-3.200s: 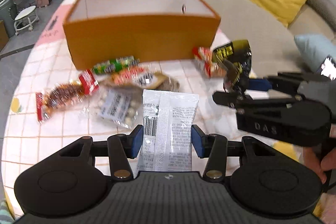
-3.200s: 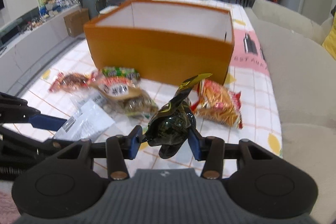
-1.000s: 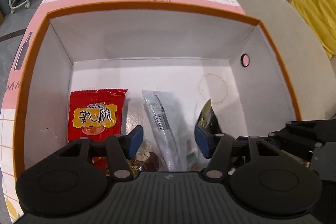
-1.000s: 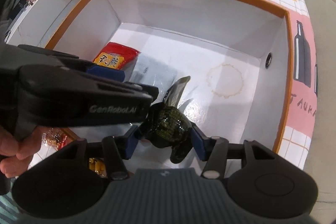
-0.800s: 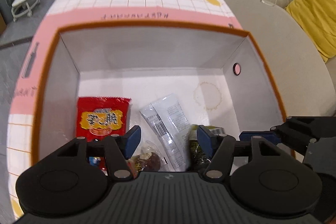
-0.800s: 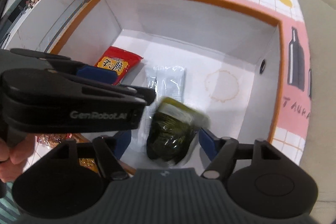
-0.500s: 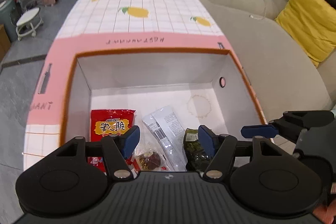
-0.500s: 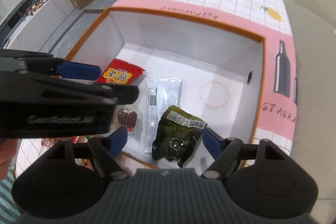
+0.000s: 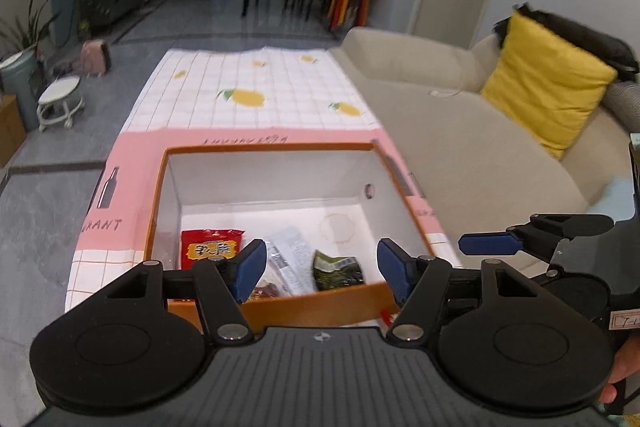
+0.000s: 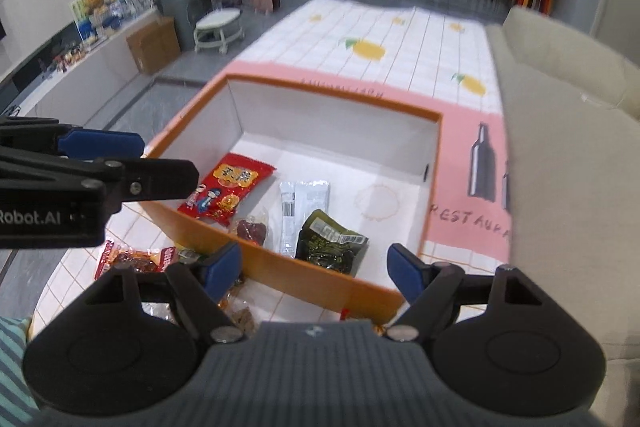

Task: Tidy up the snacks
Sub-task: 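Move both tools back toward the remaining snacks, then grasp the orange stick-snack bag with the right tool while the left tool grasps the peanut bag, then carry both bags over the orange box and open both tools inside, then move both tools back toward the remaining snacks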

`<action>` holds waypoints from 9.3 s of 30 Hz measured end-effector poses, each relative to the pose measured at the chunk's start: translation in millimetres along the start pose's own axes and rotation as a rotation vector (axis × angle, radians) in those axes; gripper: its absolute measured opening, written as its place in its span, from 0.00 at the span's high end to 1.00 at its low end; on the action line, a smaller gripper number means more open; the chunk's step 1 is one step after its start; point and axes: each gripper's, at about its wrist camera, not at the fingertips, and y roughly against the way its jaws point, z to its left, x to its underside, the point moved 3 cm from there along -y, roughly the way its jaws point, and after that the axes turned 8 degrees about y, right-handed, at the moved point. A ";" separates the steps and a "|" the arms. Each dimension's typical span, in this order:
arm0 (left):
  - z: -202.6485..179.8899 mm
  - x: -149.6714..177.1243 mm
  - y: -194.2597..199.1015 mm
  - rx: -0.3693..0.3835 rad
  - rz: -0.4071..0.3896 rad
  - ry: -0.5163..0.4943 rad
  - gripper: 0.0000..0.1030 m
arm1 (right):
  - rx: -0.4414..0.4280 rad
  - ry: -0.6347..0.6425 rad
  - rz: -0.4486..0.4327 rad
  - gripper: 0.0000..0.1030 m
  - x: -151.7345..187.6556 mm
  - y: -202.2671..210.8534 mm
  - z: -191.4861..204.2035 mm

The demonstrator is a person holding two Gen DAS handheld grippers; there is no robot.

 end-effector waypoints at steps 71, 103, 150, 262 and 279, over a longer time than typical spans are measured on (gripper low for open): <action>69.8 126.8 -22.3 -0.009 0.097 0.433 1.00 | 0.169 -0.126 -0.009 0.59 154.9 -50.1 16.1; 57.4 182.9 -17.3 -0.048 0.303 0.279 0.26 | 0.108 -0.073 0.055 0.06 203.2 13.3 53.9; 20.6 170.0 -3.1 0.043 0.120 0.171 0.74 | 0.135 -0.064 -0.022 0.51 193.7 5.3 45.9; 27.6 51.1 41.4 -0.229 -0.245 -0.042 0.13 | 0.208 -0.058 -0.121 0.04 26.1 22.5 25.4; 37.3 132.9 24.6 -0.244 -0.054 0.066 0.14 | 0.274 -0.158 -0.102 0.04 153.1 39.5 69.6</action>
